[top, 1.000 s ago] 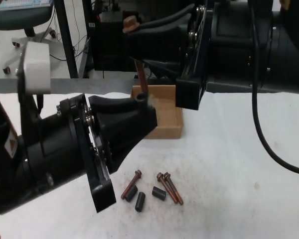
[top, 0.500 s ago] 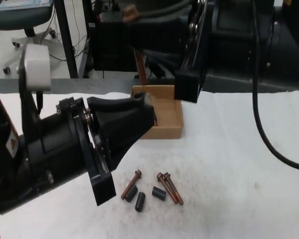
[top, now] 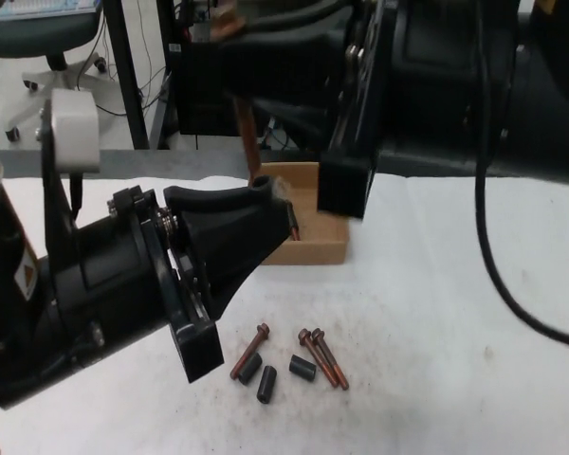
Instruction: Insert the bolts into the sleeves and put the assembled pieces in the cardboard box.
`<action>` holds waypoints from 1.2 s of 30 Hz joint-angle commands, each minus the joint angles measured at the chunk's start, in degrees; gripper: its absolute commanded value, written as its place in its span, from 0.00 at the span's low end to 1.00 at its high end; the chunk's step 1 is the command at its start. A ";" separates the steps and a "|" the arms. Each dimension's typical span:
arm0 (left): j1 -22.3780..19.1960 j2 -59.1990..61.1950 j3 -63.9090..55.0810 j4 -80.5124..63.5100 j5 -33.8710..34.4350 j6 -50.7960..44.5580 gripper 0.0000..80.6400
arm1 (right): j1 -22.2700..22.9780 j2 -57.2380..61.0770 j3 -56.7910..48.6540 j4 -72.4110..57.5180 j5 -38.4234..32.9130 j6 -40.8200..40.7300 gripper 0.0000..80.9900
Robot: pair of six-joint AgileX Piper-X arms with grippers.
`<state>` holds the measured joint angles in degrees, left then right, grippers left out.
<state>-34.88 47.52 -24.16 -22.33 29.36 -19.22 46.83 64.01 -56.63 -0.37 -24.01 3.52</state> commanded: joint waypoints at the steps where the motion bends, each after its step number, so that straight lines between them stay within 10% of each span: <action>1: 0.09 0.18 -0.52 -0.57 -0.11 -0.32 0.00 | 1.22 -0.19 -0.16 0.36 0.96 -2.07 0.01; 36: 0.09 0.02 -0.52 -4.56 -0.07 1.20 0.00 | 1.06 -0.19 -0.16 4.14 5.72 -6.21 0.01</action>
<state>-34.88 47.87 -24.16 -25.10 29.44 -17.98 47.96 64.01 -56.63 3.53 -18.91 -2.39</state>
